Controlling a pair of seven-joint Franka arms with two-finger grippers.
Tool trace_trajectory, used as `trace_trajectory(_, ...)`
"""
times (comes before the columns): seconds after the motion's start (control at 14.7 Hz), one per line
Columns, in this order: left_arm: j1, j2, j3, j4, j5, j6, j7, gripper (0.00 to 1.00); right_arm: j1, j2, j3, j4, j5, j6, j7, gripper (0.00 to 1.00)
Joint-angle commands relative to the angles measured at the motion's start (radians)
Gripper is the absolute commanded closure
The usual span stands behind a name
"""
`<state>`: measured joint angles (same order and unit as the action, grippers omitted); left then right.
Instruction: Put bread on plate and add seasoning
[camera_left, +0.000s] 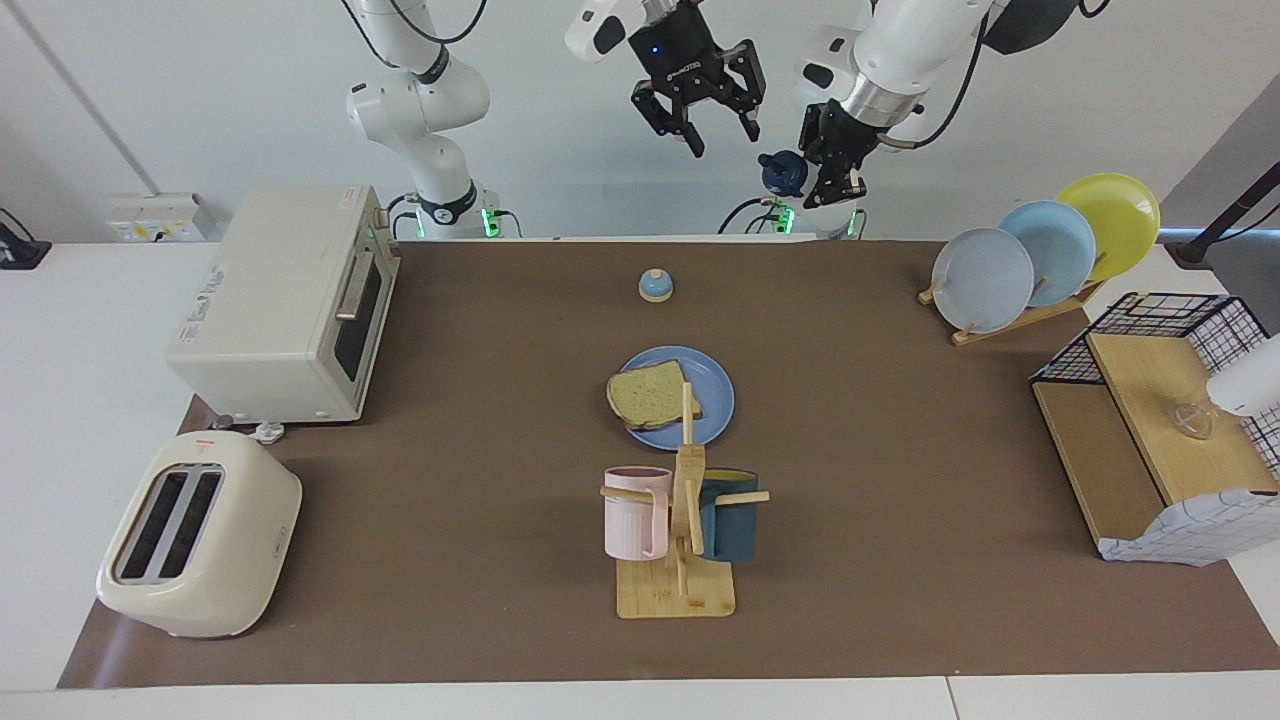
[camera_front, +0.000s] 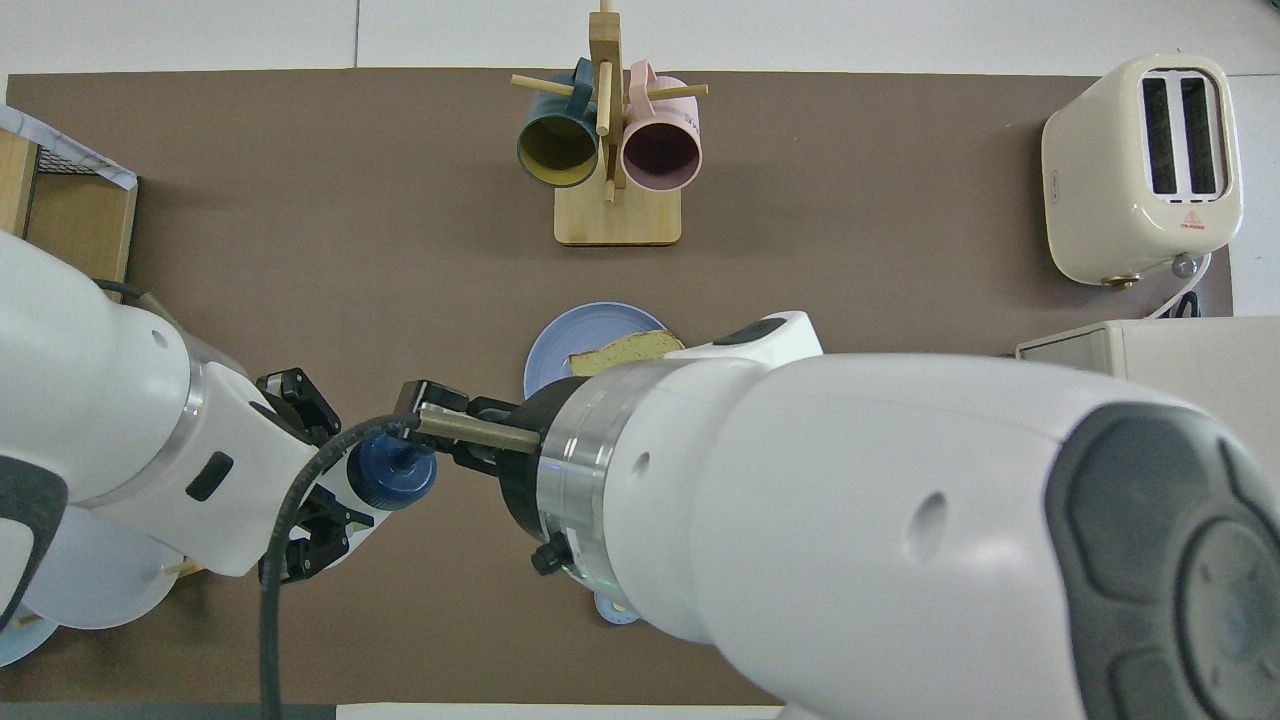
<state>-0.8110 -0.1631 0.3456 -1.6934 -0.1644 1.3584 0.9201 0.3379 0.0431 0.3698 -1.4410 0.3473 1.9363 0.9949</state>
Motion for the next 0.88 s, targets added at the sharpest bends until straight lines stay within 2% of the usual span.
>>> trace_trajectory(0.0, -0.008, -0.030, 0.001, -0.023, -0.009, -0.010, 0.006, 0.77, 0.001, 0.006, 0.006, -0.007, -0.017, 0.027, 0.022, 0.33)
trace_trajectory(0.2, -0.010, -0.030, 0.001, -0.023, -0.010, -0.004, -0.001, 0.77, 0.009, 0.009, 0.006, -0.024, -0.021, 0.061, 0.025, 0.43)
trace_trajectory(0.48, -0.008, -0.030, 0.003, -0.023, -0.026, -0.001, -0.003, 0.77, 0.027, 0.017, 0.006, -0.039, -0.022, 0.122, 0.027, 0.43)
trace_trajectory(0.61, -0.007, -0.030, 0.003, -0.023, -0.027, -0.001, -0.003, 0.77, 0.026, 0.021, 0.006, -0.039, -0.024, 0.116, 0.024, 0.43)
trace_trajectory(0.82, -0.007, -0.030, 0.003, -0.026, -0.029, -0.001, -0.006, 0.77, 0.035, 0.020, 0.006, -0.045, -0.027, 0.122, 0.027, 0.56)
